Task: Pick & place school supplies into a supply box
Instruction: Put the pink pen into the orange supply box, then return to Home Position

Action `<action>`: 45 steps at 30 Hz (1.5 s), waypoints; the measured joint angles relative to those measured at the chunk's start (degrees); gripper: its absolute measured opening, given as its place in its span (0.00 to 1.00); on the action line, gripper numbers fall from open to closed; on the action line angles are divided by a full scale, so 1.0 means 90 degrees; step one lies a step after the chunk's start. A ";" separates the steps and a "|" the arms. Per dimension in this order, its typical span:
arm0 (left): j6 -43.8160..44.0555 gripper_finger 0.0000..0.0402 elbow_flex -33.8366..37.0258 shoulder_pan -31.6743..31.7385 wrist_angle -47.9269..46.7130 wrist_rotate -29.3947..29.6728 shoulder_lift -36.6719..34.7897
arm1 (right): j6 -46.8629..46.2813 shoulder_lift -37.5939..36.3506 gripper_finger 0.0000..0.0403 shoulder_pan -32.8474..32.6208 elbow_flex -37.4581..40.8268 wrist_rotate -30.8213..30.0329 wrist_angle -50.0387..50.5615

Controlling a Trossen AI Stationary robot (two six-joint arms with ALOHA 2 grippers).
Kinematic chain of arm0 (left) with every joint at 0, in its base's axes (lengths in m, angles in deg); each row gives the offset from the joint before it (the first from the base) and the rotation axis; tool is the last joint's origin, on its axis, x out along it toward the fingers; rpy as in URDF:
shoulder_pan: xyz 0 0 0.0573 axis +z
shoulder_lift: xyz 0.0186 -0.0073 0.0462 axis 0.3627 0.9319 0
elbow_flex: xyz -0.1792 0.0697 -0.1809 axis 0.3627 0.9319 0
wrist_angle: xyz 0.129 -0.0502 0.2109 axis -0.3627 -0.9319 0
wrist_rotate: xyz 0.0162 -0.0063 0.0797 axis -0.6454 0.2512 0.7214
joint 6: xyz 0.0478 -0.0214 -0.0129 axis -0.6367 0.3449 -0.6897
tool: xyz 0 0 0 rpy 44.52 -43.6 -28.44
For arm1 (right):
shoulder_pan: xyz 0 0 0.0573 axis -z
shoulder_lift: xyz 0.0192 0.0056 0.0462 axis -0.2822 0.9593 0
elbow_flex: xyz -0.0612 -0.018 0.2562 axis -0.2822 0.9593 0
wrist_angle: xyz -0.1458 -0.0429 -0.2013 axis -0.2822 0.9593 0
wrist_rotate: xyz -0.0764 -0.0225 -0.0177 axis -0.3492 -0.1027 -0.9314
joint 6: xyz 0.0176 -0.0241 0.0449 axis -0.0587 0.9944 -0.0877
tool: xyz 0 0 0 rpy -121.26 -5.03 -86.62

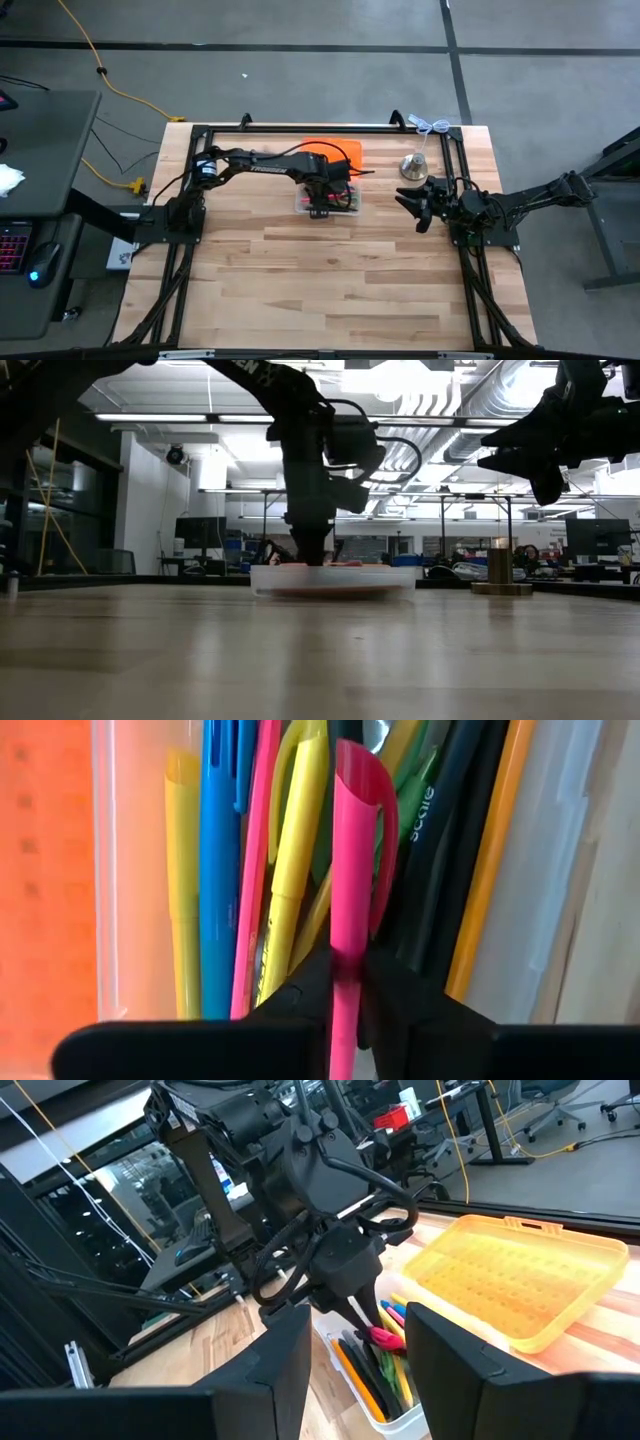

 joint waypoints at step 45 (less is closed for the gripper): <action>0.1188 0.45 -0.2463 0.0209 -0.3653 0.1216 -0.1229 | -0.0006 -0.0002 0.35 0.0000 0.0000 0.0315 0.0064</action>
